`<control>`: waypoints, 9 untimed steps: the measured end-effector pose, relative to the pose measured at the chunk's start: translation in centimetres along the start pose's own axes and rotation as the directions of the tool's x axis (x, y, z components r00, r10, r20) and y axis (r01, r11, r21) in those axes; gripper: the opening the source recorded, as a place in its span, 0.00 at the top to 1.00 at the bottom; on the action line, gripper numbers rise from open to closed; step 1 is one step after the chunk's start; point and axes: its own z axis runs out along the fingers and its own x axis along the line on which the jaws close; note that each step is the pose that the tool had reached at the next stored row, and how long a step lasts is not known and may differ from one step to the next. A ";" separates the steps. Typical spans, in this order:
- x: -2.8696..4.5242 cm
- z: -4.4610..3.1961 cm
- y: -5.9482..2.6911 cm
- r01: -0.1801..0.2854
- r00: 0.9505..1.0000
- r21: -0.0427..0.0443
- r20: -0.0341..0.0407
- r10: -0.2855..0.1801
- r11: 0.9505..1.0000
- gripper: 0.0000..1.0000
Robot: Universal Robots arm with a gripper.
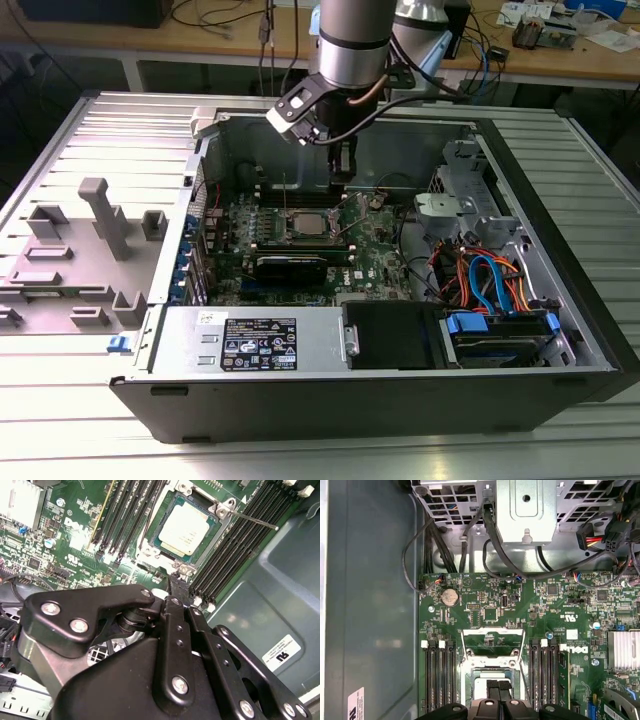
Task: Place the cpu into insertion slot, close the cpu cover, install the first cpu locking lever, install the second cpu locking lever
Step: 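Close the cpu cover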
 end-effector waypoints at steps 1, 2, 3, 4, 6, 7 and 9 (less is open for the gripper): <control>0.00 0.00 0.06 0.000 1.000 0.000 0.000 0.000 1.000 0.89; 0.00 0.00 0.09 0.000 1.000 0.000 0.000 0.000 1.000 0.89; 0.00 0.00 0.14 0.000 1.000 0.000 0.000 0.000 1.000 0.89; 0.01 0.00 0.18 0.000 1.000 0.000 0.000 0.000 1.000 0.89; 0.02 0.00 0.32 0.000 1.000 0.000 0.000 0.000 1.000 0.89; 0.03 0.00 0.37 0.000 1.000 0.000 0.000 0.000 1.000 0.89; 0.04 0.00 0.46 0.000 1.000 0.000 0.000 0.000 1.000 0.89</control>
